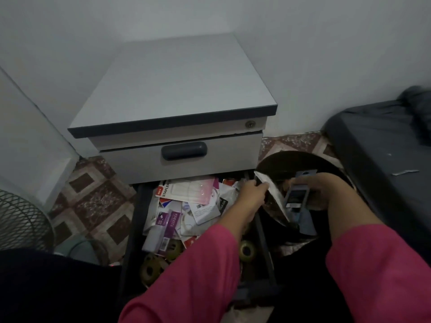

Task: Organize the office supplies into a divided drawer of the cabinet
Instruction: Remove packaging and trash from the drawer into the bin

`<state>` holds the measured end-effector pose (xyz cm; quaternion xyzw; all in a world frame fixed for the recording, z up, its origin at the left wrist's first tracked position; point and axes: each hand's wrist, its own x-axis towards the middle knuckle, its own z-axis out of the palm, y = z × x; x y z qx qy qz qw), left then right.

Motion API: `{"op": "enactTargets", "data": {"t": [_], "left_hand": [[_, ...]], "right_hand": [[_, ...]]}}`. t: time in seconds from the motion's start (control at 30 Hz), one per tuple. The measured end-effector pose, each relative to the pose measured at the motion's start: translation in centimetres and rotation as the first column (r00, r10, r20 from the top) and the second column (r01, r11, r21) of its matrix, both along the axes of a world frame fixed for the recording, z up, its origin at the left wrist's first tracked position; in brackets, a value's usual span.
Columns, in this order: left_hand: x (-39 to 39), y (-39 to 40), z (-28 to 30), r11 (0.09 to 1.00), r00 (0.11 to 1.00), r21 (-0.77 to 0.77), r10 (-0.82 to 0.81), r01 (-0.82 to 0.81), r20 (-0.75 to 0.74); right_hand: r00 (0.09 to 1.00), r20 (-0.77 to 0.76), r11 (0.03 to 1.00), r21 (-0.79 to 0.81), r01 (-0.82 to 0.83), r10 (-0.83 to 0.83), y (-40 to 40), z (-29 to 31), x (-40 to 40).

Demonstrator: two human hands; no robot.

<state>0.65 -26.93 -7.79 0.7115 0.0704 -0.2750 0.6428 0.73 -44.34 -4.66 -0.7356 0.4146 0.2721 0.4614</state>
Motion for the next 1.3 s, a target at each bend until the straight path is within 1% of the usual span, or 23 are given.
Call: {"op": "enactTargets", "data": {"t": [0.07, 0.17, 0.23, 0.33, 0.4, 0.47, 0.5, 0.57, 0.63, 0.67, 0.73, 0.77, 0.8, 0.83, 0.87, 0.93, 0.97, 1.0, 1.07, 1.13, 1.17, 1.23, 1.3], "left_hand": [[0.2, 0.3, -0.1, 1.0, 1.0, -0.006, -0.017, 0.017, -0.009], [0.3, 2.0, -0.7, 0.998, 0.999, -0.046, 0.039, -0.04, -0.008], [0.2, 3.8, -1.5, 0.993, 0.994, -0.043, 0.111, -0.111, 0.0], [0.2, 7.2, -3.0, 0.964, 0.964, -0.029, 0.264, -0.264, 0.007], [0.4, 9.7, -3.6, 0.938, 0.935, 0.007, 0.346, -0.347, 0.077], [0.7, 12.0, -4.0, 0.916, 0.914, 0.14, 0.341, -0.376, 0.222], [1.0, 13.1, -4.4, 0.888, 0.9, 0.246, 0.309, -0.388, 0.306], [1.6, 14.8, -4.9, 0.798, 0.871, 0.431, 0.221, -0.42, 0.439], [2.3, 16.1, -5.4, 0.721, 0.875, 0.592, 0.04, -0.36, 0.483], [2.6, 16.6, -5.7, 0.682, 0.889, 0.677, -0.083, -0.279, 0.45], [3.0, 17.2, -6.2, 0.58, 0.9, 0.808, -0.29, -0.105, 0.325], [3.1, 17.3, -6.4, 0.541, 0.895, 0.84, -0.352, -0.045, 0.275], [3.2, 17.3, -6.7, 0.525, 0.89, 0.851, -0.384, -0.008, 0.245], [3.2, 17.3, -6.8, 0.534, 0.887, 0.846, -0.393, 0.005, 0.242], [3.1, 17.3, -6.9, 0.564, 0.886, 0.826, -0.382, -0.001, 0.263], [3.1, 17.2, -7.2, 0.644, 0.88, 0.765, -0.348, -0.027, 0.323], [3.0, 17.3, -7.4, 0.677, 0.874, 0.735, -0.337, -0.032, 0.349], [2.9, 17.4, -7.6, 0.707, 0.869, 0.707, -0.328, -0.035, 0.371], [2.4, 17.5, -7.9, 0.764, 0.857, 0.644, -0.301, -0.045, 0.418], [1.8, 17.7, -8.2, 0.805, 0.841, 0.59, -0.278, -0.06, 0.464], [1.5, 17.8, -8.2, 0.82, 0.834, 0.569, -0.27, -0.063, 0.481], [1.0, 17.8, -7.7, 0.851, 0.837, 0.523, -0.248, -0.053, 0.488], [0.6, 17.7, -7.0, 0.869, 0.841, 0.488, -0.204, -0.08, 0.502]], "right_hand": [[1.0, 0.021, 1.0, 0.01, 0.014, -0.015, 0.2, -0.1, 0.2], [0.997, 0.063, 0.998, -0.063, -0.029, 0.033, 0.8, -0.1, 0.6], [0.993, 0.109, 0.996, -0.087, -0.029, 0.039, 1.5, -0.3, 0.9], [0.977, 0.21, 0.998, -0.052, -0.02, 0.03, 3.7, -0.7, 1.3], [0.967, 0.252, 1.0, 0.006, -0.027, 0.024, 6.0, -0.6, 1.5], [0.957, 0.286, 0.995, 0.064, -0.073, 0.052, 8.4, -1.1, 1.8], [0.953, 0.298, 0.992, 0.087, -0.087, 0.058, 9.6, -1.3, 2.0], [0.953, 0.291, 0.988, 0.096, -0.118, 0.085, 11.5, -2.1, 2.2], [0.947, 0.287, 0.988, 0.004, -0.152, 0.144, 13.0, -3.4, 2.6], [0.934, 0.28, 0.975, -0.068, -0.211, 0.222, 13.6, -3.9, 2.4], [0.924, 0.168, 0.935, -0.155, -0.321, 0.345, 14.8, -4.5, 2.3], [0.907, 0.103, 0.903, -0.19, -0.385, 0.409, 15.2, -4.8, 2.1], [0.911, 0.033, 0.898, -0.184, -0.399, 0.411, 15.7, -5.3, 2.1], [0.917, -0.009, 0.908, -0.14, -0.395, 0.398, 16.1, -5.9, 2.0], [0.901, 0.029, 0.893, -0.151, -0.425, 0.434, 16.4, -6.6, 2.0], [0.872, 0.125, 0.867, -0.239, -0.437, 0.474, 16.5, -8.4, 2.6], [0.87, 0.177, 0.872, -0.272, -0.407, 0.461, 16.4, -9.4, 2.9], [0.878, 0.215, 0.891, -0.267, -0.368, 0.428, 16.3, -10.2, 3.1], [0.887, 0.296, 0.93, -0.208, -0.303, 0.355, 16.5, -10.1, 2.9], [0.895, 0.341, 0.955, -0.163, -0.247, 0.289, 16.8, -8.8, 2.2], [0.902, 0.341, 0.962, -0.153, -0.226, 0.266, 16.9, -8.5, 1.9], [0.907, 0.334, 0.961, -0.19, -0.202, 0.257, 16.8, -8.4, 1.8], [0.896, 0.325, 0.945, -0.225, -0.239, 0.304, 16.8, -8.0, 1.4]]}}
